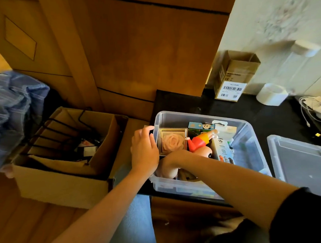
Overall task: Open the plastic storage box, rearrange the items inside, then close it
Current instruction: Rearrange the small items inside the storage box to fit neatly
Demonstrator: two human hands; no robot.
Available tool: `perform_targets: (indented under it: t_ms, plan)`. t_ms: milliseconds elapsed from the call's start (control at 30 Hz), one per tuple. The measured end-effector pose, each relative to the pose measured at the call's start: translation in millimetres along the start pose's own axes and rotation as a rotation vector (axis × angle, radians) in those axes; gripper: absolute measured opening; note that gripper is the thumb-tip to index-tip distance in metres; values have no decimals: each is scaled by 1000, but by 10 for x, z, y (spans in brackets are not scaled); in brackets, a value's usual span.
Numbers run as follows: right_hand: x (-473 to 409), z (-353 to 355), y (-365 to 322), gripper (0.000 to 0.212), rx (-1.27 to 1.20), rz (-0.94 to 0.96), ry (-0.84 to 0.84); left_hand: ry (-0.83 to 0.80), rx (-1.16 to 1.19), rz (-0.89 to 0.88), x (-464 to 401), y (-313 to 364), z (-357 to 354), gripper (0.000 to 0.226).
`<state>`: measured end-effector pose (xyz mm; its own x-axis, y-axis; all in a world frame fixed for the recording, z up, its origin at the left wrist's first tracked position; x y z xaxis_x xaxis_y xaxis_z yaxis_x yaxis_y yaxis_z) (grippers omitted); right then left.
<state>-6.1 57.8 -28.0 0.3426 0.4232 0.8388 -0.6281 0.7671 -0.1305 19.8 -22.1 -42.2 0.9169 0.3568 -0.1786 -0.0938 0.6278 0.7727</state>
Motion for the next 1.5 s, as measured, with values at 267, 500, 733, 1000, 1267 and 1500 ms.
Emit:
perform_targets:
  t_ms: [267, 500, 733, 1000, 1267, 1500]
  plan:
    - [1145, 157, 564, 24, -313, 127, 384, -12, -123, -220, 22, 89, 57, 32]
    - [1411, -181, 1551, 29, -208, -421, 632, -440, -106, -770, 67, 689, -154, 38]
    - [933, -512, 1666, 30, 236, -584, 584, -671, -668, -1117, 227, 1017, -649, 59]
    - [577, -573, 1783, 27, 296, -543, 556, -514, -550, -1066, 286, 892, -602, 53]
    - [616, -552, 1826, 33, 198, -418, 462, -489, -358, -1009, 264, 721, -507, 51]
    - [595, -601, 1822, 25, 228, -431, 544, -535, -369, -972, 243, 669, -509, 52]
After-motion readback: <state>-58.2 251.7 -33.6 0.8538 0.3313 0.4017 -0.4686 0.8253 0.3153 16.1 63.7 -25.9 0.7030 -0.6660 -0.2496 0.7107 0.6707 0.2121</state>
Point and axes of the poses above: each hand's wrist, its own x-axis away from the middle knuckle, its own z-axis out of the back of the hand, y = z × x, the point moved 1 cm from there along -x, towards the middle knuckle, and after that the axes turned 2 degrees about y, right-handed, at the moved point
